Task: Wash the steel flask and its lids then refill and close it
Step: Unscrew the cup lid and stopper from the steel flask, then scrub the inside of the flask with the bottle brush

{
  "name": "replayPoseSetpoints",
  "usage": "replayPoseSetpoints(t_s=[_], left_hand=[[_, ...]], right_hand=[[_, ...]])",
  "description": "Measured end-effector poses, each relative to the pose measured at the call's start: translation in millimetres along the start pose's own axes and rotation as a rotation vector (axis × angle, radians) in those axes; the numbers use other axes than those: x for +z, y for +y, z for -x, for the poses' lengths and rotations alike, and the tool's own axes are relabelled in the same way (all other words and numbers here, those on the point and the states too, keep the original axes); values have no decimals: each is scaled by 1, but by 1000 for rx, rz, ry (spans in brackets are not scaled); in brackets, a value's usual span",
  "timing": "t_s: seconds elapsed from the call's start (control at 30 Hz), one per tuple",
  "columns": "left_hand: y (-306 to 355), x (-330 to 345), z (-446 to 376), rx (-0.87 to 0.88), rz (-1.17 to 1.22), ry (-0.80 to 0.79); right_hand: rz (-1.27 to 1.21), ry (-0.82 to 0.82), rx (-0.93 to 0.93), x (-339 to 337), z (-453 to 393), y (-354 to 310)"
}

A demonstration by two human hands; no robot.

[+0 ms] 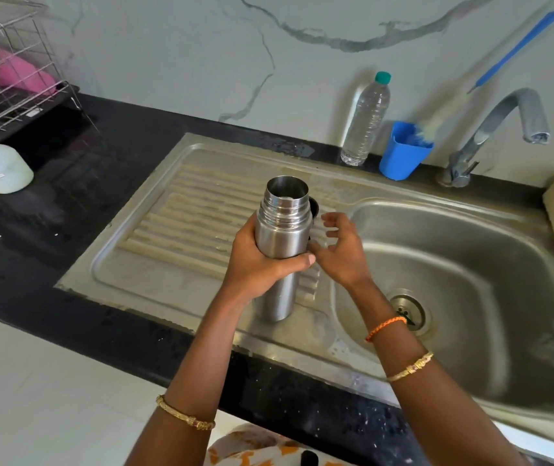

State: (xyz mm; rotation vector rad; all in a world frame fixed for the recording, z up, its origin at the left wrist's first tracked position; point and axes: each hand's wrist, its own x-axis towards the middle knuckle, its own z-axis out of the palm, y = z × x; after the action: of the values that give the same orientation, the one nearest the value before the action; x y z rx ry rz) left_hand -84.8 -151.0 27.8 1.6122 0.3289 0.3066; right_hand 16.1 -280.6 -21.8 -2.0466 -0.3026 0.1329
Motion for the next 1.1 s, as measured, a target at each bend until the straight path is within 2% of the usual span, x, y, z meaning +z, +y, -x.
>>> replayPoseSetpoints(t_s=[0.07,0.13,0.3,0.37,0.43,0.57,0.67,0.8,0.93,1.1], left_hand=[[2,3,-1,3,-7,-17],[5,7,-2,10,-9,-40],[18,25,-3,28,19,-109],[22,36,-5,22,19,-144],[24,51,-8,16,10,-191],[37,93,-6,-9,-18,-317],[41,127,-3,-87,16,-402],[33,173,-1,-257,-76,-557],[18,215,5,-346,-242,-716],[1,246,6,-456,-135,-826]], right_hand=[[-78,29,-3,-21,4,-21],[-127,-17,-49,-42,12,-41],[-63,-445,-60,-85,46,-59],[-54,-533,-24,-91,62,-55],[-113,-476,-12,-89,78,-49],[-175,-79,-23,-80,88,-24],[-88,66,67,-100,91,-6],[16,152,250,-134,101,21],[-117,202,464,-160,117,52],[-101,166,557,-200,122,74]])
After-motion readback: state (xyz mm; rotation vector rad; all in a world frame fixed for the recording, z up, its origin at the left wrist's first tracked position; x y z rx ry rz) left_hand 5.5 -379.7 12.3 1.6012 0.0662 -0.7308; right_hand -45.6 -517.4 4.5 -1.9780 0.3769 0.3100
